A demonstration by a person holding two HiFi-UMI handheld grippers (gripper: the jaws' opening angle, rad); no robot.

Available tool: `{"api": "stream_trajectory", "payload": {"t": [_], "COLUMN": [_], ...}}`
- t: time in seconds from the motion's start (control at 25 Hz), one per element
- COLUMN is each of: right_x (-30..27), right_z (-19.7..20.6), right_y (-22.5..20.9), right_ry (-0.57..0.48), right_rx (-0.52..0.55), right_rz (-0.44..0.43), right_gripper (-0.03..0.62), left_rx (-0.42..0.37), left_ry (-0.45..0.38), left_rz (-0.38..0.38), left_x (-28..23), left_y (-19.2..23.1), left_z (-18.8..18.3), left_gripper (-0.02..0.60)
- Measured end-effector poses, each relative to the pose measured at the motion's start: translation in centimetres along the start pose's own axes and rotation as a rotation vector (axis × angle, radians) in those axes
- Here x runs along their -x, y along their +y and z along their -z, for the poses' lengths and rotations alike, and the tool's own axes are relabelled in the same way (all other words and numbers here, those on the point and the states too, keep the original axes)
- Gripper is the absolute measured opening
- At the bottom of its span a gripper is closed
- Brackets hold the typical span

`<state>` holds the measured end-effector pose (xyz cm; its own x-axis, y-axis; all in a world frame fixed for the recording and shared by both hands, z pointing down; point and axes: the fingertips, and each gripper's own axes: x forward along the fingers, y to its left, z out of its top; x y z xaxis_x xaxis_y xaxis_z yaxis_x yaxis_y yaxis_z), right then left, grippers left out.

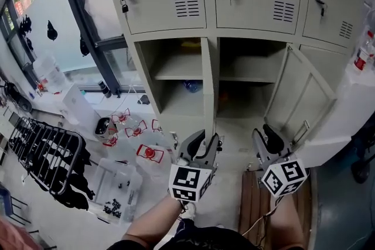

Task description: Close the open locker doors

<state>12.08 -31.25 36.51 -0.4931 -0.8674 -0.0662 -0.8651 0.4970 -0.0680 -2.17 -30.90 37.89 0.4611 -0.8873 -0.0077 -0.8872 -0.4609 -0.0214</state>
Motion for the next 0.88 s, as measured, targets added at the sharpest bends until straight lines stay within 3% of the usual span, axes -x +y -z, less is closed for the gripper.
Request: {"api": "stream_trajectory", "payload": {"t": [0.88], "right_x": [-4.6], "right_z": [0.6], "right_y": [5.1], "right_ry": [0.013], "right_rx": [-0.01], "right_rz": [-0.092], "right_gripper": [0.126], "left_rx": [0.021], "left_ry": [0.003], "left_rz": [-0.182], "left_x": [3.8], "left_y": [9.1], "left_z": [0.0], "left_gripper": [0.098]}}
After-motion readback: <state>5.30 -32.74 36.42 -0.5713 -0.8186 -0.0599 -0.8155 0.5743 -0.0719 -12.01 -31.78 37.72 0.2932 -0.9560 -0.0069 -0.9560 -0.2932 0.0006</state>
